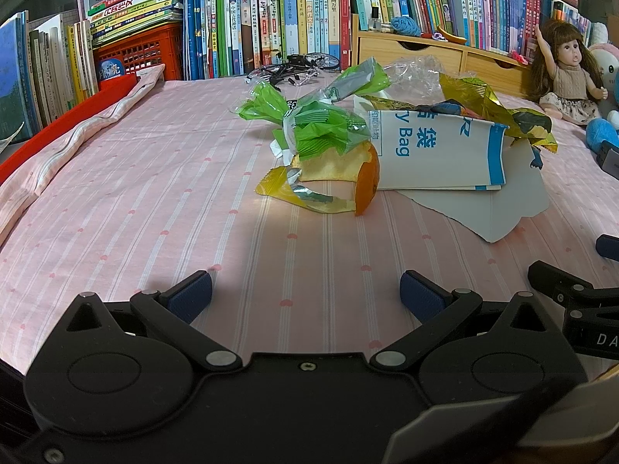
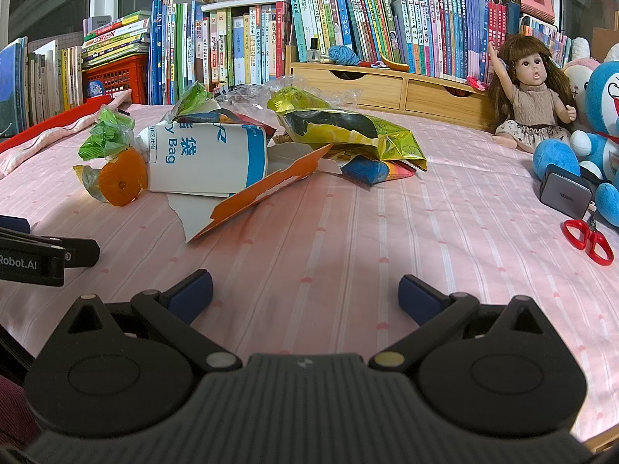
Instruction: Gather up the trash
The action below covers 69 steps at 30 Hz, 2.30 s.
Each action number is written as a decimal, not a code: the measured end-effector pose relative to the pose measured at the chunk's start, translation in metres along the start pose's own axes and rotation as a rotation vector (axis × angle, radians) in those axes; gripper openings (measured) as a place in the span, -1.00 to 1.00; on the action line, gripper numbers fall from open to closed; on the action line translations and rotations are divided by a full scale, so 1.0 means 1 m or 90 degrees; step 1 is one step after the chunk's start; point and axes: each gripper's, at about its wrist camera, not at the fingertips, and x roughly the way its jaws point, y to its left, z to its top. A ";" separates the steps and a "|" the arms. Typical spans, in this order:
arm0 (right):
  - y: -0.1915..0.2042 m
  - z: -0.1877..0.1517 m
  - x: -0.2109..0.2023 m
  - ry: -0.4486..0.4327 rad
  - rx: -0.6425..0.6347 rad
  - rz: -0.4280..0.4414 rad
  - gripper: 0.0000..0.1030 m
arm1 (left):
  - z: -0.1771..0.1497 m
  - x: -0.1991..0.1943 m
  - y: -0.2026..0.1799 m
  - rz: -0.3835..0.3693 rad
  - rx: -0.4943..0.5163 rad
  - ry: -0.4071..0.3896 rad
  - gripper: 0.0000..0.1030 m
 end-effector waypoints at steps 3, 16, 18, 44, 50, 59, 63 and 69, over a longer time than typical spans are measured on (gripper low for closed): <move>0.000 0.000 0.000 0.000 0.000 0.000 1.00 | 0.000 0.000 0.000 0.000 0.000 0.000 1.00; 0.000 0.000 0.000 0.001 0.000 0.000 1.00 | 0.000 0.000 0.000 0.000 0.000 0.000 1.00; 0.000 0.000 0.000 0.000 0.000 0.000 1.00 | 0.000 0.000 0.000 0.000 0.000 0.000 1.00; -0.001 0.000 -0.001 0.000 0.007 0.002 1.00 | -0.005 -0.004 0.005 -0.011 0.008 -0.025 1.00; -0.001 0.005 0.000 0.012 0.008 0.000 1.00 | -0.001 -0.003 0.006 -0.012 0.006 -0.013 1.00; -0.001 0.011 -0.005 -0.001 -0.002 0.023 1.00 | 0.012 -0.019 0.013 -0.053 -0.008 -0.054 0.98; -0.003 0.018 -0.014 -0.037 0.003 0.053 0.98 | 0.021 -0.030 0.017 -0.067 -0.017 -0.092 0.98; -0.007 0.030 -0.013 -0.059 0.036 0.086 0.79 | 0.039 -0.034 0.031 -0.112 -0.093 -0.117 0.85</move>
